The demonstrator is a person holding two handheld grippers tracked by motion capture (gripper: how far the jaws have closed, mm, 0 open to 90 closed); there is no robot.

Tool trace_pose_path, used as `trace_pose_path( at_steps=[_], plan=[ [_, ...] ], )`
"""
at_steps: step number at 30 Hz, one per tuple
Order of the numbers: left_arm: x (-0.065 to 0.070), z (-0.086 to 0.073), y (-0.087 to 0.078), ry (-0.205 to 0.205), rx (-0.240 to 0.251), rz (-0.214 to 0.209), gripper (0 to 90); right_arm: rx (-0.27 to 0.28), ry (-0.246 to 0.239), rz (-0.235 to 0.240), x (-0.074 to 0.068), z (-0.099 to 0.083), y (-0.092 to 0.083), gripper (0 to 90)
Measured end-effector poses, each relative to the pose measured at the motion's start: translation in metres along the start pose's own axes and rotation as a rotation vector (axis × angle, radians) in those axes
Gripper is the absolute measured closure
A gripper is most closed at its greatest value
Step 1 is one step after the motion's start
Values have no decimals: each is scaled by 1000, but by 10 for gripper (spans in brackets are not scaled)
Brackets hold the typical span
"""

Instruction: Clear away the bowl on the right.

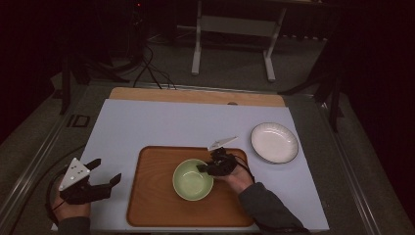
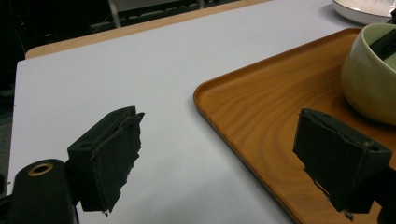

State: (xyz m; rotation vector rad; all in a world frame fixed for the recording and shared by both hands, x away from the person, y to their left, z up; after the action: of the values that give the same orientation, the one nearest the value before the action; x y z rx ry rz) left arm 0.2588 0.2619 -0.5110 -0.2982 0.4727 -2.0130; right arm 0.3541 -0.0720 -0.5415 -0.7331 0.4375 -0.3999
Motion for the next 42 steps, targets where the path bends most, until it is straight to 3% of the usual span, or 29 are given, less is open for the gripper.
trace_pose_path(
  at_steps=[3, 11, 16, 20, 27, 42],
  plan=[
    [0, 0, 0, 0, -1, 1, 146, -18, -13, -11, -1, -3, 2, 830],
    [0, 0, 0, -1, 0, 0, 146, -23, 8, -25, 2, -4, 7, 819],
    [0, 0, 0, 0, -1, 1, 146, -11, -4, -28, 3, -4, 3, 713],
    [0, 0, 0, 0, -1, 2, 146, -13, -32, -59, 4, -3, -2, 634],
    [0, 0, -1, -1, -1, 3, 146, 15, -99, -80, 0, 3, -17, 570],
    [-1, 0, -1, -2, 0, 5, 146, 94, -126, -139, 12, 9, -58, 544]
  ],
)
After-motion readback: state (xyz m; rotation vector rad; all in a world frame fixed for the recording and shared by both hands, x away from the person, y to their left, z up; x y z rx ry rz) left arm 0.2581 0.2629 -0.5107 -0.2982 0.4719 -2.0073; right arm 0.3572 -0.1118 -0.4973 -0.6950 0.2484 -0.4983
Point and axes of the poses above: each handheld gripper's, and its own axes: y roughly forward along the jaws, z roughly out of its top, x roughly to its right, the point moved 6 cm from there along y, roughly forward along the jaws, and after that the axes turned 2 degrees about -y, right-handed, at the moved point
